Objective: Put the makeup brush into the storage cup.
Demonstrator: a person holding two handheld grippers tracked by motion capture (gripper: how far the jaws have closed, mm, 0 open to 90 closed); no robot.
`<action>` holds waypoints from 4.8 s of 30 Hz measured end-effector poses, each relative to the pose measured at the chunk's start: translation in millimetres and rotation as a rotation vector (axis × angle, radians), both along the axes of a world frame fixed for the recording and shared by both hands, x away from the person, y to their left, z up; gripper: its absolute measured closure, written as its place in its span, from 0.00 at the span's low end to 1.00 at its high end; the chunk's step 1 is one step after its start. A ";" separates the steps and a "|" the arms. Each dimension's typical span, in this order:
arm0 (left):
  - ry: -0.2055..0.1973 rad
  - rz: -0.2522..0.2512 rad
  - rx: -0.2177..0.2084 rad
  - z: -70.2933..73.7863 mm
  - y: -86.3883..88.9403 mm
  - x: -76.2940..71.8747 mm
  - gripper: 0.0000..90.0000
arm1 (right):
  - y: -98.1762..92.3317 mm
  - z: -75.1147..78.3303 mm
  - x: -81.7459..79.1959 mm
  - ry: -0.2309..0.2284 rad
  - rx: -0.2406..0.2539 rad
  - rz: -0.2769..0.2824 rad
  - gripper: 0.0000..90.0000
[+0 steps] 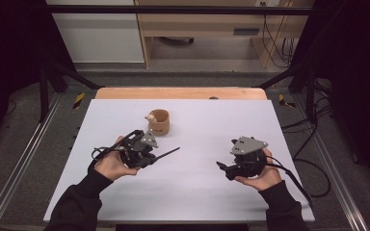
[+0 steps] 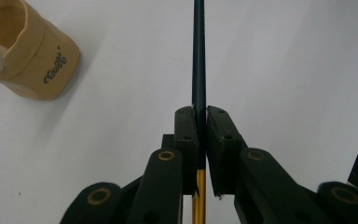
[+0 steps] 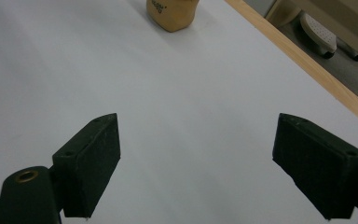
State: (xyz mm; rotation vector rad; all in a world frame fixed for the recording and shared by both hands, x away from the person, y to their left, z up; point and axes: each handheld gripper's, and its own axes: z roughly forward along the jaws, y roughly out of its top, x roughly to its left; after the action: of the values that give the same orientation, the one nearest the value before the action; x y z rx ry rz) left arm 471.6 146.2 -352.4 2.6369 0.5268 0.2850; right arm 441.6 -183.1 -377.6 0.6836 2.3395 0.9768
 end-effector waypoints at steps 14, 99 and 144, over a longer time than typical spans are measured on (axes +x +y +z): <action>0.003 -0.066 0.035 4.2 -20.0 3.2 0.92 | 11.6 5.5 0.6 -0.018 -0.099 0.066 0.17; 0.107 -0.358 -0.007 -1.7 -81.4 20.7 0.92 | 60.4 -5.6 -16.1 -0.270 -0.406 0.478 0.56; 0.145 -0.383 0.022 1.2 -100.8 19.3 0.92 | 76.4 -12.6 -13.5 -0.251 -0.486 0.537 0.88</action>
State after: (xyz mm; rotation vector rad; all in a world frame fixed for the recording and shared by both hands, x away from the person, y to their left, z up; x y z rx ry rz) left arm 490.9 45.3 -351.2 2.7218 0.0543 -0.0199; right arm 428.1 -106.8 -390.2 -0.2563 2.4306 0.6004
